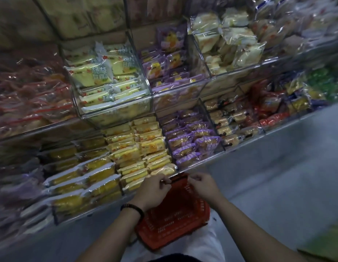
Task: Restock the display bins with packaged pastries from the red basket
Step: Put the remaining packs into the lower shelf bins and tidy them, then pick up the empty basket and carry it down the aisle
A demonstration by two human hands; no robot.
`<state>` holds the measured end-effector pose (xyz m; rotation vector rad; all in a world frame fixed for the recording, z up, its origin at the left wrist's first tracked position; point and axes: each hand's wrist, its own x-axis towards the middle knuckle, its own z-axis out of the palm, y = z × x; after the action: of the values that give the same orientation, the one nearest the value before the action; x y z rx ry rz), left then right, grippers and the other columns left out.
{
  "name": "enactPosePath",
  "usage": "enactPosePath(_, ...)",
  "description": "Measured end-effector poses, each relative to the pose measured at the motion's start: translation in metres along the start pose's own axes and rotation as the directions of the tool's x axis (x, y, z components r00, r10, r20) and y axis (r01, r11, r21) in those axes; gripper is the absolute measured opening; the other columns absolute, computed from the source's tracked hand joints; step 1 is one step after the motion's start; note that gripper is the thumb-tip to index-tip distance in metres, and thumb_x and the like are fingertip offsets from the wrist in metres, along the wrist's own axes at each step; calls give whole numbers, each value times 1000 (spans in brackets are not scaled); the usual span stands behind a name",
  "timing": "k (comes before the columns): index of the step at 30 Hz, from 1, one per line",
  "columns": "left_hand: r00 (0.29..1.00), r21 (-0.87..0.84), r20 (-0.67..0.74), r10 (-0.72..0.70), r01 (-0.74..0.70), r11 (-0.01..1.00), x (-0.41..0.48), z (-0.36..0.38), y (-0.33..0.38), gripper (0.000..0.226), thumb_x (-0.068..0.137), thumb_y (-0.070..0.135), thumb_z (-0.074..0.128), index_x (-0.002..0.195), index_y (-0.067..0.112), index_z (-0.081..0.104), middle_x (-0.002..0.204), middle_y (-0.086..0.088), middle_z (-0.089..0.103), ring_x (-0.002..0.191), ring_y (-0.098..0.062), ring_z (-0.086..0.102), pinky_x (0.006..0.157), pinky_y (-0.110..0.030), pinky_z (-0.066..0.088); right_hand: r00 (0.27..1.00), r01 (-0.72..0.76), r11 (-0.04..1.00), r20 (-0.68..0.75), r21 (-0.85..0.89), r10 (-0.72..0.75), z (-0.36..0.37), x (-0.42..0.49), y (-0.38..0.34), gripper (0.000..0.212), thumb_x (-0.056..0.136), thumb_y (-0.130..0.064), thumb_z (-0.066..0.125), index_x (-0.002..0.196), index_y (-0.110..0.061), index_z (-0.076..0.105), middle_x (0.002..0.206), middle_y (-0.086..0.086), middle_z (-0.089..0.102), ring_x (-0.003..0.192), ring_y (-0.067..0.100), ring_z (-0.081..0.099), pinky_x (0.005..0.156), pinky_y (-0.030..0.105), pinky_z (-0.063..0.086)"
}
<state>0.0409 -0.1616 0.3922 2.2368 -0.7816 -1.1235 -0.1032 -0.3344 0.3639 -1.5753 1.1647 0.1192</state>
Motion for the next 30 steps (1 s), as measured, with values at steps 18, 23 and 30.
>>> enactPosePath(18,916,140,300,-265,233,962,-20,29,-159,17,104,32,62,117,28,71,112,9,73,106,-12,69,97,-37,56,894,-449,892,32,57,448,133,-67,149,35,100,-27,53,67,-28,65,87,-2,76,95,23,73,86,33,53)
enactPosePath(23,910,169,286,-300,261,951,12,51,-221,12,103,22,64,111,29,69,91,16,78,97,-5,71,84,-28,51,858,-513,857,15,53,513,176,-54,193,19,96,-33,57,85,-29,73,102,4,77,100,27,74,95,41,59)
enactPosePath(30,843,173,447,-300,247,953,91,96,-336,48,95,39,66,141,27,56,146,5,57,130,-17,57,112,-38,45,671,-656,640,-80,401,738,278,-23,340,26,62,-52,70,85,-43,77,80,3,74,83,33,74,90,54,61)
